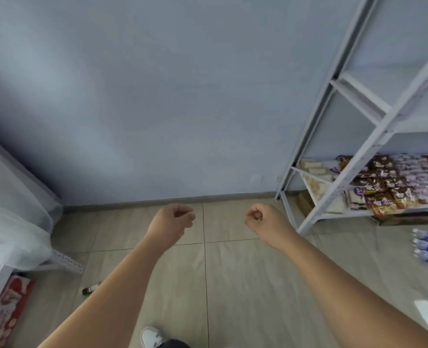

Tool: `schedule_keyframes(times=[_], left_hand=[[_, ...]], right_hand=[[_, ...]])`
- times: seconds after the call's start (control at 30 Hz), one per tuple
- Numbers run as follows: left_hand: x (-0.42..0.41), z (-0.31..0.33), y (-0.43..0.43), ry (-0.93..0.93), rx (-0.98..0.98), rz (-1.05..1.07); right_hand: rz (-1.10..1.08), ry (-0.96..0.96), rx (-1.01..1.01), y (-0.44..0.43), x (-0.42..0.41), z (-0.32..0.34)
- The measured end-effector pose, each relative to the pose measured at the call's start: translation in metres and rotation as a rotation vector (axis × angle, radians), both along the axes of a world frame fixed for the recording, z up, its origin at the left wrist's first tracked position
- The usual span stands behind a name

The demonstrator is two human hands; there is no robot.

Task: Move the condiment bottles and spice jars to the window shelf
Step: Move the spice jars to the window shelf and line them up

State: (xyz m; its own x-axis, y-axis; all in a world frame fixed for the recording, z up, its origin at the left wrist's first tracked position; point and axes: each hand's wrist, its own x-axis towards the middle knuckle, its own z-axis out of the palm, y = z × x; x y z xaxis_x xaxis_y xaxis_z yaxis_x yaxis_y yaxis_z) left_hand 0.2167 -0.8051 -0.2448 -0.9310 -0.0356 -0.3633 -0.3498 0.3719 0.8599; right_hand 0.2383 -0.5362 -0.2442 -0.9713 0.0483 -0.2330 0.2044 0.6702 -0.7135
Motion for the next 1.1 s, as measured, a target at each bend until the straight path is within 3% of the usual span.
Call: schedule_keyframes(times=[0.4,0.87,1.1], left_hand=[[-0.018,0.026,0.21,0.062,-0.022,-0.357],[-0.106,0.03,0.359,0.087,-0.009,-0.532],[-0.116,0.039,0.442,0.113,-0.038,-0.624]], right_hand=[[-0.276,0.003,-0.055,0.174,0.055,0.013],[-0.363,0.006,0.037,0.301,-0.014,0.029],[-0.428,0.012,0.002,0.376,-0.012,0.027]])
